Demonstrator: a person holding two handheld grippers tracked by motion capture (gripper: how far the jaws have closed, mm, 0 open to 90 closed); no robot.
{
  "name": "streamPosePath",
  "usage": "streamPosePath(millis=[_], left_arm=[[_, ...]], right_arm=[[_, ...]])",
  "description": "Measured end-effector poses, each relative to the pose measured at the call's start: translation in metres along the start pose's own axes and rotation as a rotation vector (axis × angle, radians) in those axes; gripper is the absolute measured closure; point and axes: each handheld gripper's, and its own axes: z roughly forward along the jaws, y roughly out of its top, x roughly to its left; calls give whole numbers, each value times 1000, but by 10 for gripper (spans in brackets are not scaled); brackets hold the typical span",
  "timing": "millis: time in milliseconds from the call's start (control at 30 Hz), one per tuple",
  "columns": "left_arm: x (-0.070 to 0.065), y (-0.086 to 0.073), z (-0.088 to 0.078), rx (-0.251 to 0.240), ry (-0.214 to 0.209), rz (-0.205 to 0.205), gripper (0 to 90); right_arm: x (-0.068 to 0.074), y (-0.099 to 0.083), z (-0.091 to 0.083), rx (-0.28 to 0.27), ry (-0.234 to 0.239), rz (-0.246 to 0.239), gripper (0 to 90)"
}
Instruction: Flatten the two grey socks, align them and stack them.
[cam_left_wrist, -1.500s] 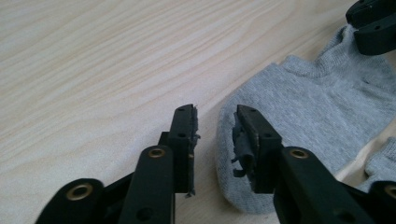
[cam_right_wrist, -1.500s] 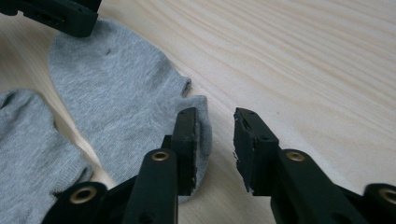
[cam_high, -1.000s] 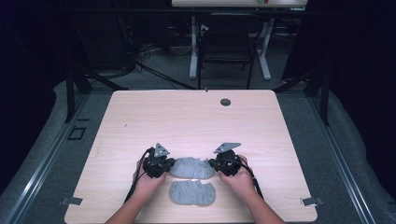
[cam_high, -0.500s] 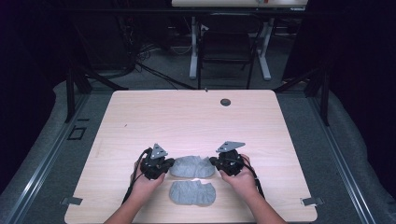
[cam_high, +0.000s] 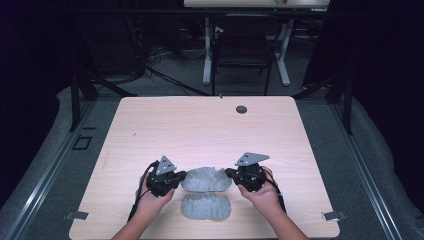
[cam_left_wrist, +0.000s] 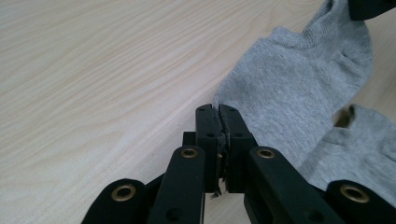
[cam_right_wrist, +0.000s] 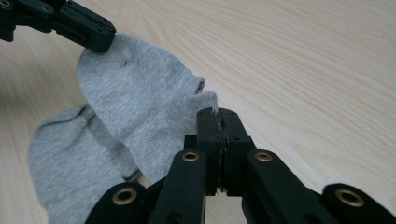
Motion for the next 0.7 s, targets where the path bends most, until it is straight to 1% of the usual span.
streamPosePath(millis=[200, 233, 300, 333, 500, 567, 633, 700], left_arm=[[-5, -2, -8, -9, -12, 4, 877], [-7, -2, -9, -13, -14, -2, 877], [-8, -4, -12, -9, -16, 11, 877], [-9, -4, -13, -9, -19, 12, 877], [-13, -10, -20, -20, -29, 1, 877], [-15, -12, -22, -18, -33, -4, 877], [-17, -14, -25, -20, -35, 5, 877], [-19, -16, -27, -24, -43, 0, 877]], right_arm=[[6, -1, -8, -3, 12, -9, 886], [8, -1, -9, -4, 16, -10, 886], [11, -2, -12, -4, 18, -21, 886], [13, -3, -13, -10, 24, -18, 886], [20, -7, -20, -16, 36, -28, 886], [22, -10, -22, -16, 42, -23, 886], [23, -12, -23, -16, 47, -24, 886], [26, -14, -25, -16, 52, -24, 886]])
